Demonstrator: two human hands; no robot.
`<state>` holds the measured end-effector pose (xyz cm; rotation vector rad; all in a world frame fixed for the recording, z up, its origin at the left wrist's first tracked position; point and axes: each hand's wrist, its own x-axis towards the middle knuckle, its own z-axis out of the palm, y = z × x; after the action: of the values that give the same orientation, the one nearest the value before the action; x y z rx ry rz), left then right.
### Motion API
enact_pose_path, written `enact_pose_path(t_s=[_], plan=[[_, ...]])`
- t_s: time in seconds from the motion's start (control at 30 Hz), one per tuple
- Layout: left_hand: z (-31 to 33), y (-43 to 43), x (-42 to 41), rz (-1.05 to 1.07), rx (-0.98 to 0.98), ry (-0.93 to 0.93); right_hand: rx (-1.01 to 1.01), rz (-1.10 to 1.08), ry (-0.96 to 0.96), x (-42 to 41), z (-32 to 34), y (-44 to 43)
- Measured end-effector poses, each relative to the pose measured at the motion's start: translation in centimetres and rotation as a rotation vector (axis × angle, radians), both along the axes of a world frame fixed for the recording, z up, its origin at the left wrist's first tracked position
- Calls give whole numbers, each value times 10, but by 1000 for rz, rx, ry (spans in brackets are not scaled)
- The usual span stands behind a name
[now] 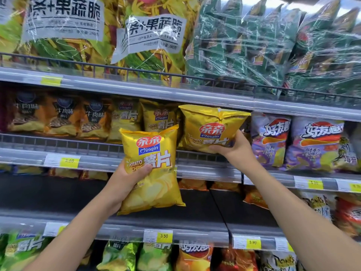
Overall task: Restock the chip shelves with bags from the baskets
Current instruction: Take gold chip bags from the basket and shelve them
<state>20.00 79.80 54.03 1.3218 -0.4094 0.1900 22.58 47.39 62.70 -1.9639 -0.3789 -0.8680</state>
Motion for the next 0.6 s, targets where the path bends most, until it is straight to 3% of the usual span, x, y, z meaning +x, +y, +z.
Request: enact_pose_path(t_s=[0.33, 0.6], plan=[[-2, 3, 3, -14, 16, -18, -197, -9, 156, 20, 8, 4], [-2, 5, 5, -35, 12, -26, -121, -59, 265, 45, 19, 5]])
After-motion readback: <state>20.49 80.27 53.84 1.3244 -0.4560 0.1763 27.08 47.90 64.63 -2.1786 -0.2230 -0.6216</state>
